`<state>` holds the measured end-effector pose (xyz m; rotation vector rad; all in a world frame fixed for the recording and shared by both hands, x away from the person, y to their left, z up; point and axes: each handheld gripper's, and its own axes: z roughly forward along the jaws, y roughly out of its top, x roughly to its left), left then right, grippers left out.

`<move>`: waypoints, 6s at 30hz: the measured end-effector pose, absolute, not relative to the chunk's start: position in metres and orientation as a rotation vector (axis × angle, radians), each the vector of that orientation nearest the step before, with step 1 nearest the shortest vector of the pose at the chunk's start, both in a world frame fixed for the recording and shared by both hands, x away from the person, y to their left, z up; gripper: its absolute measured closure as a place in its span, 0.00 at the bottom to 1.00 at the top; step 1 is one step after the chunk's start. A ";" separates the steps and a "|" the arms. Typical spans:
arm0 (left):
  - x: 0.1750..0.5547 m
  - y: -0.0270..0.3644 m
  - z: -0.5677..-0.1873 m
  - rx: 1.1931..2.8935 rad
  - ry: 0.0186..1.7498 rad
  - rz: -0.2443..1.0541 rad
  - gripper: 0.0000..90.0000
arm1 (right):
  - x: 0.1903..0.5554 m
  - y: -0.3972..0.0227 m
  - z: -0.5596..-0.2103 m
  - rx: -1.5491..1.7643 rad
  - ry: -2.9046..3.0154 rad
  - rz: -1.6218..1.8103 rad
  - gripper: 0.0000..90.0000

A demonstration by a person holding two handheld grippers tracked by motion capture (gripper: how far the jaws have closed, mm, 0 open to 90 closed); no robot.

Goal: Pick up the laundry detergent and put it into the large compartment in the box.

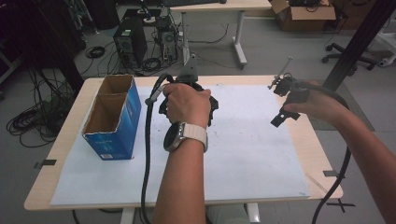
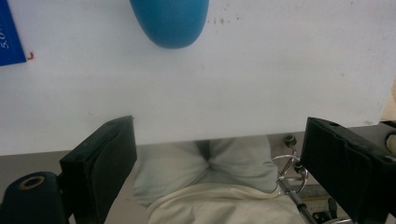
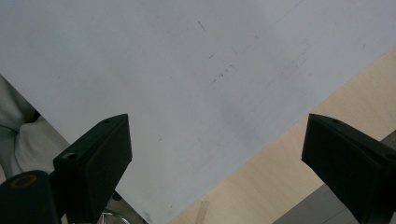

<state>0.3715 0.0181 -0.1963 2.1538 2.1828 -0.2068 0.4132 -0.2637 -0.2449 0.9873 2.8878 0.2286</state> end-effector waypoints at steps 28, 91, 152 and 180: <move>0.405 0.023 -0.197 2.130 2.207 -0.052 0.07 | 0.417 -0.263 -0.249 0.945 2.910 0.243 0.09; 0.443 0.025 -0.292 2.122 2.239 -0.063 0.19 | 0.432 -0.270 -0.269 0.976 2.927 0.255 0.09; 0.440 0.041 -0.255 2.156 2.164 -0.018 0.41 | 0.429 -0.266 -0.269 0.967 2.939 0.254 0.10; 0.418 0.112 -0.077 2.245 2.040 0.080 0.42 | 0.422 -0.272 -0.262 0.966 2.921 0.259 0.10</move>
